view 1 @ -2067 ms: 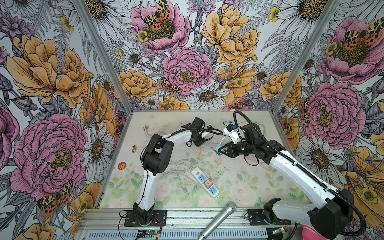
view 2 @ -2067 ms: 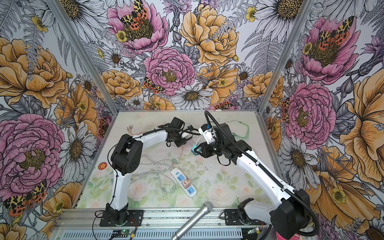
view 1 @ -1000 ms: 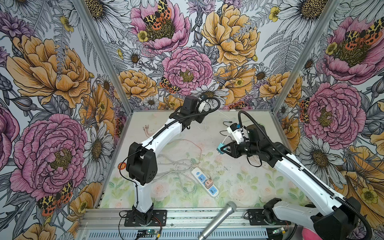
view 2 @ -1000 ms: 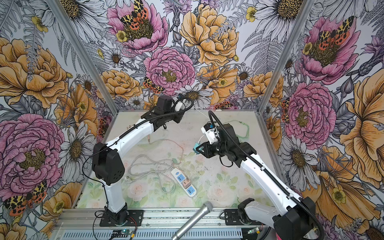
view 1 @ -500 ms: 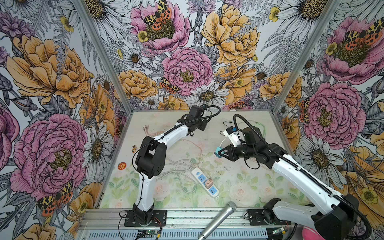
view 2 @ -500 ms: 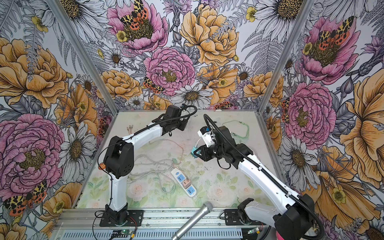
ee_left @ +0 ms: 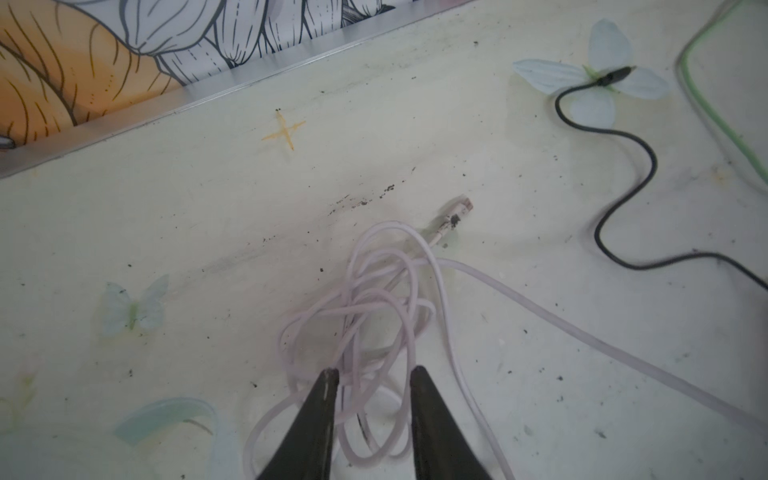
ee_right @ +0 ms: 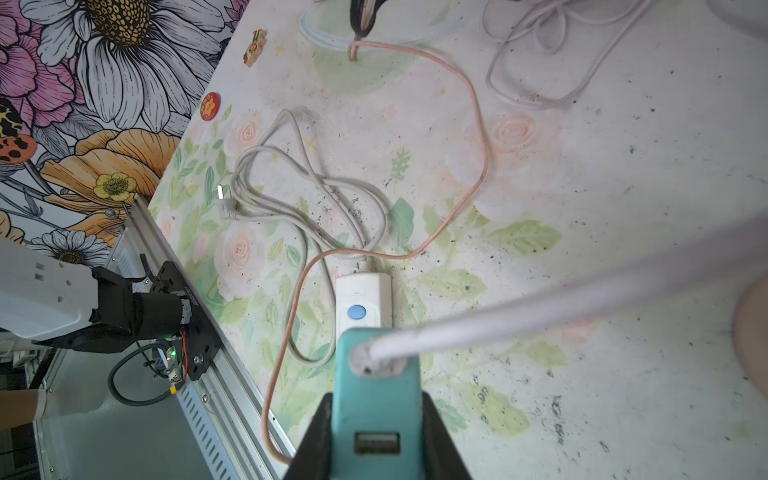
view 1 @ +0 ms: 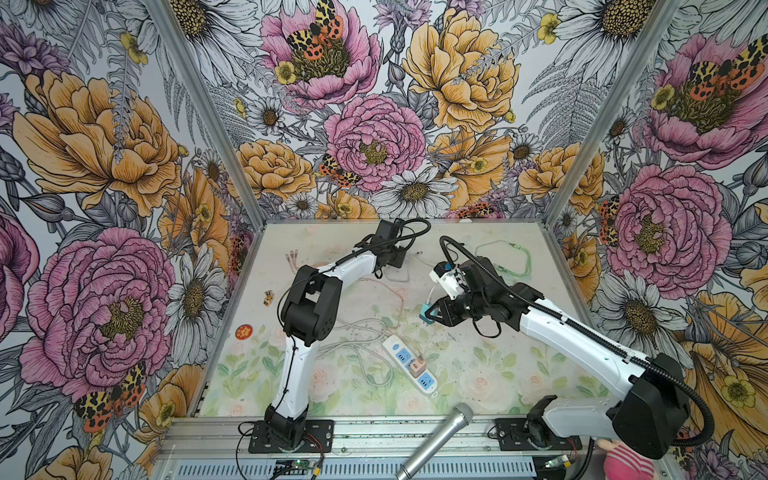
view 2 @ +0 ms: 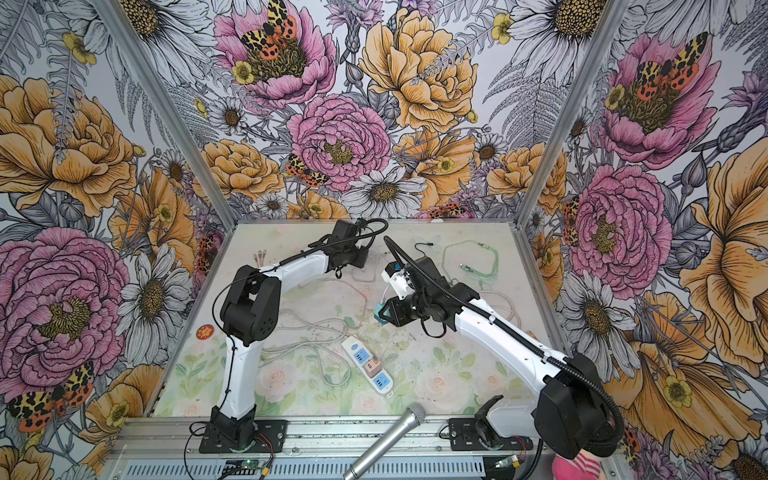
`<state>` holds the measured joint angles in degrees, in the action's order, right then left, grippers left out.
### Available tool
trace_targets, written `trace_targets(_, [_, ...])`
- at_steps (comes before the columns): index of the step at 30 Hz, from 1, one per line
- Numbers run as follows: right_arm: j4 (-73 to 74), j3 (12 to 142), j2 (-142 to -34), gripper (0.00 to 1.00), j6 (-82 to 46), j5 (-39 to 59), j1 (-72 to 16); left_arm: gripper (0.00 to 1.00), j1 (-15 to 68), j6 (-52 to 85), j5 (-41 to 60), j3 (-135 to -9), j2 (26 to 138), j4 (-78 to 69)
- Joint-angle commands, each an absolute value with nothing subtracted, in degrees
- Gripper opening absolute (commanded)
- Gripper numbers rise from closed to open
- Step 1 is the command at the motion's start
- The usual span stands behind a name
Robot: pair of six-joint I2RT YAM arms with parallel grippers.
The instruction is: Insert the plug
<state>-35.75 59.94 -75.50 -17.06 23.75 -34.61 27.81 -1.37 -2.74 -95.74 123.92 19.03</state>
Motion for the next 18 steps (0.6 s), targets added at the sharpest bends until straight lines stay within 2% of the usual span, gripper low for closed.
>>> trace_targets(1, [-33.05, 63.37, -75.46, 0.00, -17.07, 21.42, -35.09, 0.40, 27.07, -1.14, -2.05, -92.23, 115.83, 17.87])
trace_targets(3, [-33.10, 64.49, -75.80, 0.00, -16.92, 21.19, -35.20, 0.43, 27.10, -1.07, -1.87, -89.48, 111.19, 17.86])
trace_targets(8, [-33.05, 67.49, -77.25, 0.00, -16.85, 21.10, -36.29, 0.41, 27.80, 1.66, -2.05, -80.04, 96.24, 19.80])
trace_targets(18, [-33.27, 72.66, -80.06, 0.00, -14.56, 20.11, -43.94, 0.25, 29.45, 13.35, -7.71, -60.67, 72.10, 32.61])
